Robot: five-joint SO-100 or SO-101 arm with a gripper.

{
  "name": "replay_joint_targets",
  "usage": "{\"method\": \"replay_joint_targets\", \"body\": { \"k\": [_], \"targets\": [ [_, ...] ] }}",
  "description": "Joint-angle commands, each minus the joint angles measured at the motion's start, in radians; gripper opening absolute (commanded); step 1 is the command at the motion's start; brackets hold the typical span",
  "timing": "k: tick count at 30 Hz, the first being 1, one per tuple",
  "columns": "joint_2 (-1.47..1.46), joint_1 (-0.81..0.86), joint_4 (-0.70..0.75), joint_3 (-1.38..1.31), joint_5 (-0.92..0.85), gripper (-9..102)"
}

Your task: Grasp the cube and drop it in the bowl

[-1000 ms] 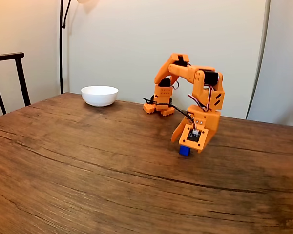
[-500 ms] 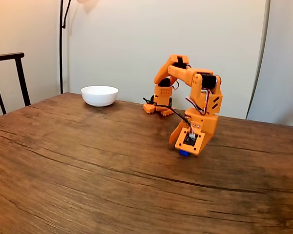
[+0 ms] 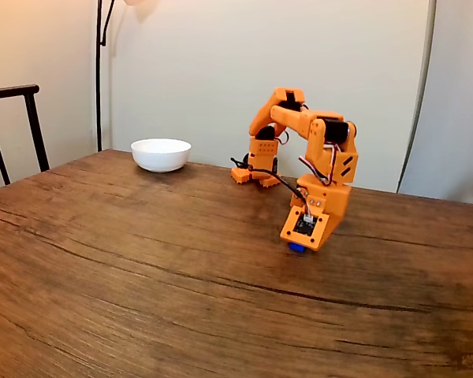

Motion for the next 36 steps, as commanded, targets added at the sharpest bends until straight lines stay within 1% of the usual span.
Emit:
{"method": "replay_joint_targets", "body": {
  "k": [1, 6, 12, 16, 29, 33, 36],
  "targets": [
    [0.005, 0.005, -0.005, -0.014, 0.0, 21],
    [0.005, 0.005, -0.005, -0.012, 0.002, 21],
    [0.005, 0.006, -0.005, -0.009, 0.002, 10],
    [0.005, 0.006, -0.005, -0.008, 0.002, 7],
    [0.02, 0.006, 0.0, -0.018, 0.006, 6],
    [0.021, 0.006, 0.074, -0.092, 0.009, 6],
    [0.021, 0.018, 0.187, -0.207, 0.012, 6]
  ]
}}
